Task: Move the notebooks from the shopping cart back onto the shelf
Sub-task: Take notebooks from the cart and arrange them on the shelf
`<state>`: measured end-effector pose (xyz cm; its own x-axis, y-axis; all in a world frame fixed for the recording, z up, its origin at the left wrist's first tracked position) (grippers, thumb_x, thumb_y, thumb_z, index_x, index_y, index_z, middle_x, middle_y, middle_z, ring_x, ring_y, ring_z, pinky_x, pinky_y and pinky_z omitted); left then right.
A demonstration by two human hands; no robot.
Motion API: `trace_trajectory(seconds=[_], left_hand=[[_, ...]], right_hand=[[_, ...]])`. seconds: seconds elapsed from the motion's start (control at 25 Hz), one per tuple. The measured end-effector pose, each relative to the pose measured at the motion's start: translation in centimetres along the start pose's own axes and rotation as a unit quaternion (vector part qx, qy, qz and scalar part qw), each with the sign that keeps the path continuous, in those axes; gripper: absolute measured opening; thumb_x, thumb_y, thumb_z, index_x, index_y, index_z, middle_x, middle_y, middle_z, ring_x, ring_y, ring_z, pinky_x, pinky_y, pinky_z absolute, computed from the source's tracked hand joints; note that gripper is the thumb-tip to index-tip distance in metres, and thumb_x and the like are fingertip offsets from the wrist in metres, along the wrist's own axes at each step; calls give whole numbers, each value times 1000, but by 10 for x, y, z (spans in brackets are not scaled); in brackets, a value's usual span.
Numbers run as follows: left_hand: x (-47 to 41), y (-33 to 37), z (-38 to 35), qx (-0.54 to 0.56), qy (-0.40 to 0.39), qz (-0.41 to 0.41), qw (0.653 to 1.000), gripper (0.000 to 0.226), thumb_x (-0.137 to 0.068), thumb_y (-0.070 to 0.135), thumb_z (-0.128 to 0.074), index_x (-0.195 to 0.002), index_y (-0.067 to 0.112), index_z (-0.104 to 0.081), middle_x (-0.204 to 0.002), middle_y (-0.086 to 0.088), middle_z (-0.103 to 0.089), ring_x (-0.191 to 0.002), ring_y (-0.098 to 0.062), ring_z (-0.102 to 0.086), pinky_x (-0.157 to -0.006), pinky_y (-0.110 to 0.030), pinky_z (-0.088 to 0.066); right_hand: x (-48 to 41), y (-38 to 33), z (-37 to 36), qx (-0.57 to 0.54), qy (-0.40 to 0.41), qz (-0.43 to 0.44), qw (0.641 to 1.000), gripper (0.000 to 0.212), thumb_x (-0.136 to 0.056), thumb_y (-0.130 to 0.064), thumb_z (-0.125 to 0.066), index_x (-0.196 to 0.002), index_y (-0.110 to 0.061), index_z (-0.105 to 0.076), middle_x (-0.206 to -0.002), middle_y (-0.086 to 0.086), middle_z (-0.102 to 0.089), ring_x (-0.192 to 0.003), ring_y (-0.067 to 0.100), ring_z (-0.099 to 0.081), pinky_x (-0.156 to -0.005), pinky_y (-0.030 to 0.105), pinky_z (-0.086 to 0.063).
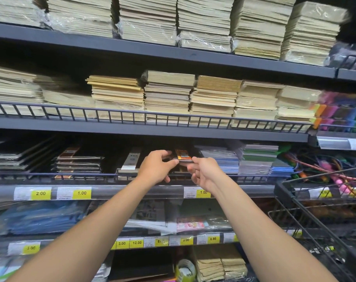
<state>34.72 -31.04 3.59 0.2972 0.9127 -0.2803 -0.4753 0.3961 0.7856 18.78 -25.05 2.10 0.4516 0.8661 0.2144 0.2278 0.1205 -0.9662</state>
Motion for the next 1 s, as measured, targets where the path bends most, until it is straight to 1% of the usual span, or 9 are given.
trace_trajectory(seconds=[0.08,0.2,0.28,0.32,0.4,0.48,0.6,0.8,1.0], left_hand=[[1,0,-4,-29,-1,5,1000,53,-95,45,-64,-143,24,-53,-144,6,-59,-49,-9,-69,-53,-23,-47],[4,0,-8,-97,-1,3,995,52,-96,48,-62,-142,26,-53,-129,5,-68,-49,-7,-68,-60,-24,-50],[7,-2,-10,-148,4,-1,989,51,-96,50,-61,-142,29,-53,-112,3,-74,-53,-6,-68,-57,-24,-47],[8,-2,-10,-170,9,-7,985,51,-96,50,-61,-142,30,-53,-108,2,-75,-58,-7,-69,-58,-24,-47],[9,-1,-11,-211,22,-29,977,53,-95,52,-60,-143,31,-52,-111,2,-75,-78,-12,-73,-65,-29,-53],[9,1,-13,-250,27,-48,967,55,-94,53,-61,-144,31,-51,-116,1,-74,-97,-20,-72,-71,-33,-53],[8,4,-15,-301,25,-69,951,53,-96,50,-60,-145,31,-51,-125,1,-70,-111,-24,-67,-71,-32,-48],[1,3,-19,-346,21,-91,933,46,-100,45,-54,-143,27,-51,-125,-2,-69,-109,-27,-67,-69,-33,-44],[-3,4,-14,-386,21,-87,918,41,-102,40,-52,-139,25,-53,-119,-4,-70,-103,-28,-68,-68,-34,-43]], right_hand=[[1,0,5,28,5,6,1000,18,-106,-19,-49,-116,-6,-56,-80,4,-77,-59,9,-60,-44,20,-44],[-1,3,17,152,43,65,985,23,-103,-31,-54,-105,-9,-63,-83,1,-79,-60,9,-61,-52,27,-56],[-1,4,26,295,109,142,939,33,-97,-43,-61,-100,-11,-68,-79,-2,-77,-66,13,-68,-66,37,-63],[0,4,30,357,143,175,907,38,-93,-51,-63,-100,-14,-68,-80,-5,-76,-72,15,-70,-67,39,-61],[6,5,35,437,199,223,848,38,-89,-60,-63,-108,-26,-60,-87,-9,-71,-84,17,-68,-67,33,-54],[11,6,36,489,223,258,803,34,-92,-59,-59,-114,-33,-55,-95,-9,-70,-92,22,-67,-68,34,-53],[16,9,39,546,232,272,758,26,-100,-51,-48,-118,-34,-58,-106,-4,-71,-96,28,-68,-65,33,-46],[14,-4,38,586,190,281,736,32,-104,-36,-41,-132,-34,-57,-105,1,-74,-97,29,-67,-67,34,-46],[5,-8,22,632,153,269,711,27,-102,-38,-49,-123,-29,-64,-105,4,-73,-102,32,-66,-67,34,-43]])
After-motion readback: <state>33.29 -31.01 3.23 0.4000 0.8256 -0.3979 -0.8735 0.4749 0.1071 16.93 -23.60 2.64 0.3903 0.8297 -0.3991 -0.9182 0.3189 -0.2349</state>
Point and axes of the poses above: each hand's wrist, its own x-axis away from the middle knuckle, its own z-axis out of the back of the hand, y = z × x, the point moved 5 cm from there along -x, towards the middle knuckle
